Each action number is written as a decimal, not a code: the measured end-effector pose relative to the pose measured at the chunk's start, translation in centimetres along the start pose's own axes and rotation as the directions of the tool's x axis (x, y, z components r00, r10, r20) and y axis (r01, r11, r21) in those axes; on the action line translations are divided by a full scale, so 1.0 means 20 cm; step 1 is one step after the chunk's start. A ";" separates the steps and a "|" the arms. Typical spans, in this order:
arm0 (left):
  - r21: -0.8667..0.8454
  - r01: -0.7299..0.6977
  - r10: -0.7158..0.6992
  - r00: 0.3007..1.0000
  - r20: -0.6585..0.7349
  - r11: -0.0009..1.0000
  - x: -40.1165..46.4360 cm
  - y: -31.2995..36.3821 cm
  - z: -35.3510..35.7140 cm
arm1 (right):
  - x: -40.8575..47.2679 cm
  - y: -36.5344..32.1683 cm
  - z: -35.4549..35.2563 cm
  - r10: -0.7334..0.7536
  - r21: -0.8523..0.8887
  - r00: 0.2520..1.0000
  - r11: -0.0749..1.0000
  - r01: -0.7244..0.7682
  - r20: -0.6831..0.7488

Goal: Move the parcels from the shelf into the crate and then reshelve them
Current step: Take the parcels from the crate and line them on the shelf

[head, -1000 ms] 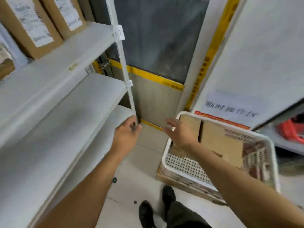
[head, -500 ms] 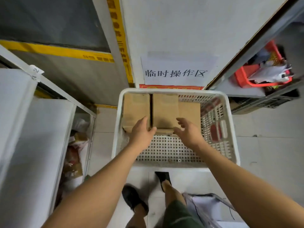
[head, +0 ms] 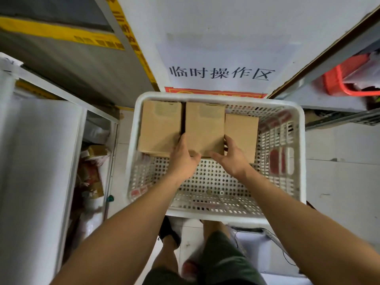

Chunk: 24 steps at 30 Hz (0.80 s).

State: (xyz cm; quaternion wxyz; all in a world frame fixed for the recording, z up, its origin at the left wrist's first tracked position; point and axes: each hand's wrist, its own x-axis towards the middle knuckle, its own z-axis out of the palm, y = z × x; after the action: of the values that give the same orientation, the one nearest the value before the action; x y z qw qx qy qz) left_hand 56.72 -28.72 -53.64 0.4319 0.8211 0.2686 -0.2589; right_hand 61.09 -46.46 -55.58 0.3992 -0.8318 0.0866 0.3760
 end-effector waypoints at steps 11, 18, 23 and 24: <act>-0.617 -0.171 0.111 0.985 -0.135 0.768 -0.32 0.13 -0.34 | -0.49 -0.30 -0.13 -0.252 0.227 0.942 0.926 0.302 -0.223; -0.650 -0.419 0.358 0.904 -0.235 0.633 -0.72 0.12 -0.74 | -0.83 -0.59 -0.09 -0.528 0.051 0.820 0.833 0.550 -0.220; -0.618 -0.492 0.416 0.866 -0.276 0.614 -1.02 -0.08 -1.04 | -1.07 -0.85 0.08 -0.625 -0.054 0.747 0.774 0.631 -0.229; -0.597 -0.500 0.420 0.863 -0.281 0.627 -1.07 -0.13 -1.11 | -1.12 -0.90 0.12 -0.642 -0.056 0.738 0.761 0.646 -0.209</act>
State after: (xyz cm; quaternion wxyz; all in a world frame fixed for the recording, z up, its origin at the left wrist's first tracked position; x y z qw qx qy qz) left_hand 43.80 -13.33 -30.20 0.7253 0.6724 0.1468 0.0178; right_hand 51.93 -36.24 -30.25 0.5008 -0.8420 -0.1596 0.1217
